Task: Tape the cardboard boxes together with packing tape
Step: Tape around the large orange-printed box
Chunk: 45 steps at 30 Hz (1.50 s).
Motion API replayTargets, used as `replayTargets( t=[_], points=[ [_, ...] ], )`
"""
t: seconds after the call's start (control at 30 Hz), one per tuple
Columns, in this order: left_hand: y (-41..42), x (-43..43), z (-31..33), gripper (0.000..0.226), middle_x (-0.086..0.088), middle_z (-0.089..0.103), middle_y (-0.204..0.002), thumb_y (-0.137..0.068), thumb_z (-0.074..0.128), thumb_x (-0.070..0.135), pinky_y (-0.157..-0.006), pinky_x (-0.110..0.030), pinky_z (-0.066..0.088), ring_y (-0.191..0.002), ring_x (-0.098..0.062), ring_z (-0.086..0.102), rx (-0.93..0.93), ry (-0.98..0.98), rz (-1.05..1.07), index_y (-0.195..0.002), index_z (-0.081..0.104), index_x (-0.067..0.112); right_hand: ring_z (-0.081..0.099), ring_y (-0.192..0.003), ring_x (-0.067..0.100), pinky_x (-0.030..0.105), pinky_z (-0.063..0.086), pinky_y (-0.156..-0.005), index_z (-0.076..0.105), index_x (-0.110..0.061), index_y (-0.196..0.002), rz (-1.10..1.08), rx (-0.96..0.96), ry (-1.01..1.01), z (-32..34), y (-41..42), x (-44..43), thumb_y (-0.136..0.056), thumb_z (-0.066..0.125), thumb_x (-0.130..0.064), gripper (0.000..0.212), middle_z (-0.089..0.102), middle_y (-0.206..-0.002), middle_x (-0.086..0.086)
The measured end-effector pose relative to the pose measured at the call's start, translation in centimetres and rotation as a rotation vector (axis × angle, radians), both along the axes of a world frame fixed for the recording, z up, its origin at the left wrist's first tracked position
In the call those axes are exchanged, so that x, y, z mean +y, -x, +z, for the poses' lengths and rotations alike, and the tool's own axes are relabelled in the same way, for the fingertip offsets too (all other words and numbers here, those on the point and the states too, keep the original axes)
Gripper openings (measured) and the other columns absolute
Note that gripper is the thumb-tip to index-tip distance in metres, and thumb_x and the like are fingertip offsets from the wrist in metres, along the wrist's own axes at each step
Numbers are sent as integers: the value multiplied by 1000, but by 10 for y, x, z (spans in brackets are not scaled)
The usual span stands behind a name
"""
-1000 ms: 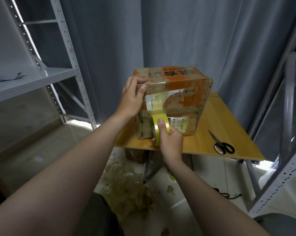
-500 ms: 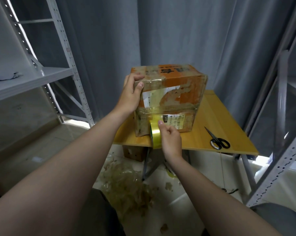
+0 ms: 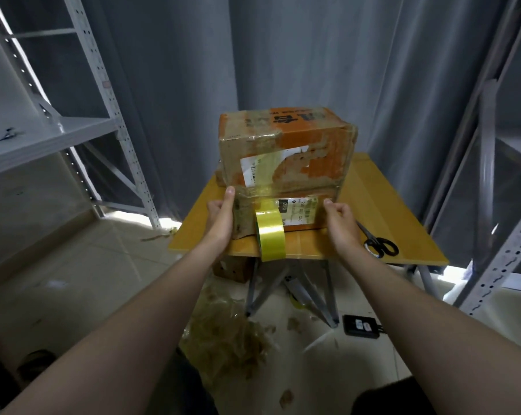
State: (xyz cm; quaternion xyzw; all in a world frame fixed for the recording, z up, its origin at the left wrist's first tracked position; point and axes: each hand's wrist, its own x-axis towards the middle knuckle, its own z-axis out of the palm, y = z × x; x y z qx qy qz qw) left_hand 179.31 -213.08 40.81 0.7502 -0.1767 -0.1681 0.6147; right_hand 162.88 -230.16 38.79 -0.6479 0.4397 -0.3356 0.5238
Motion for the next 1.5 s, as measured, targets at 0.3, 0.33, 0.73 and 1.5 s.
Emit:
replayTargets(
  t=[0.3,0.33,0.73,1.5],
  points=[
    [8,5,13,45,3,56,-104,-101,51,61,-88,-40,46,-92,-12,54,23,70,26,-116,40,19,54,-123,29,47,41,-111,54,-20,-98,-57,-36,33,7,-6,15,-102,61,-40,22,56,-130,8],
    [11,9,16,43,2,57,-107,-102,53,57,-92,-42,46,-94,-13,56,26,75,16,-120,41,19,52,-127,28,47,39,-112,57,-19,-100,-67,-49,41,9,-3,19,-102,61,-40,21,54,-131,6],
    [52,44,67,74,8,63,-130,-93,77,28,-87,-18,53,-107,-6,64,-122,166,-159,-156,38,32,26,-142,29,47,19,-116,67,-35,-121,-152,-85,142,83,32,63,-104,51,-40,24,44,-151,1],
    [36,9,82,29,4,70,-117,-71,73,35,-110,-47,47,-113,-22,65,-238,-100,-192,-100,73,37,41,-140,17,45,29,-120,62,-27,-134,235,-26,550,112,-17,66,-98,63,-47,41,58,-140,3]
  ],
)
